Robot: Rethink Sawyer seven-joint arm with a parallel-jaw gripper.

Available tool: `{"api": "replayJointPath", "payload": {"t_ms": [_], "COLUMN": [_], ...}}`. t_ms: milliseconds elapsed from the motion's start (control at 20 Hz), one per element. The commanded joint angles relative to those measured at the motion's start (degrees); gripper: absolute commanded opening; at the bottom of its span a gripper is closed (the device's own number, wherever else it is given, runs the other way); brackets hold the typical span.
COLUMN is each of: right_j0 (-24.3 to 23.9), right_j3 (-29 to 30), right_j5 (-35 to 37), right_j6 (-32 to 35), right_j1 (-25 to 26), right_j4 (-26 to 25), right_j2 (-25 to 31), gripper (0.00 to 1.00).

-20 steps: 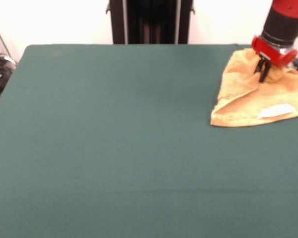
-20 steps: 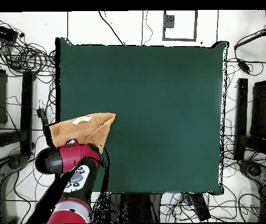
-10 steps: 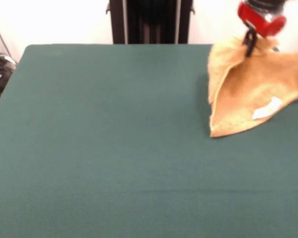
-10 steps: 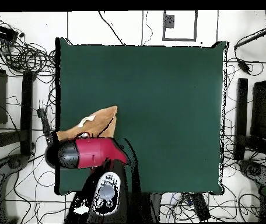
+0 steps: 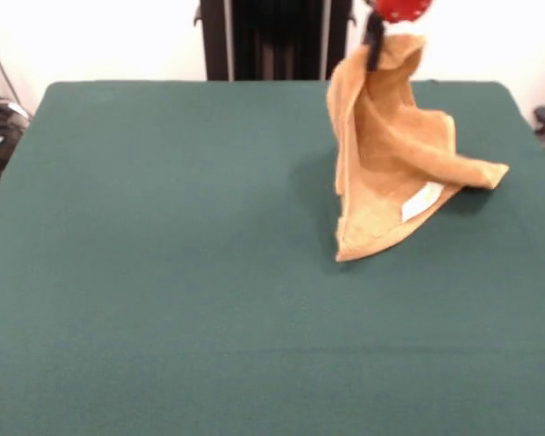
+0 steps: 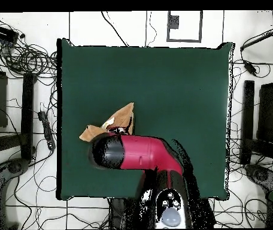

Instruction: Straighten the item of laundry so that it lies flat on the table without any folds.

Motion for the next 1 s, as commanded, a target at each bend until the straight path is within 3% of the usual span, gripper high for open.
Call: {"api": "replayJointPath", "payload": {"t_ms": [50,300,800,850,1000], "right_j0": [-5.51,-6.99,-15.85,-17.33,-20.4], "right_j3": [3.3,-1.59,-3.79,-3.76,-6.1], "right_j5": [-4.17,-10.18,-13.89,-15.29,-14.67], "right_j6": [-19.29,-16.56,-18.91,-17.13,-22.77], "right_j1": [6.47,13.11,17.52,17.63,17.19], "right_j4": [-9.26,-16.23,-26.93,-28.67,-32.16], "right_j2": [11.56,11.98,18.69,20.24,22.28], "gripper": [0.0,0.0,0.0,1.0,1.0]}}
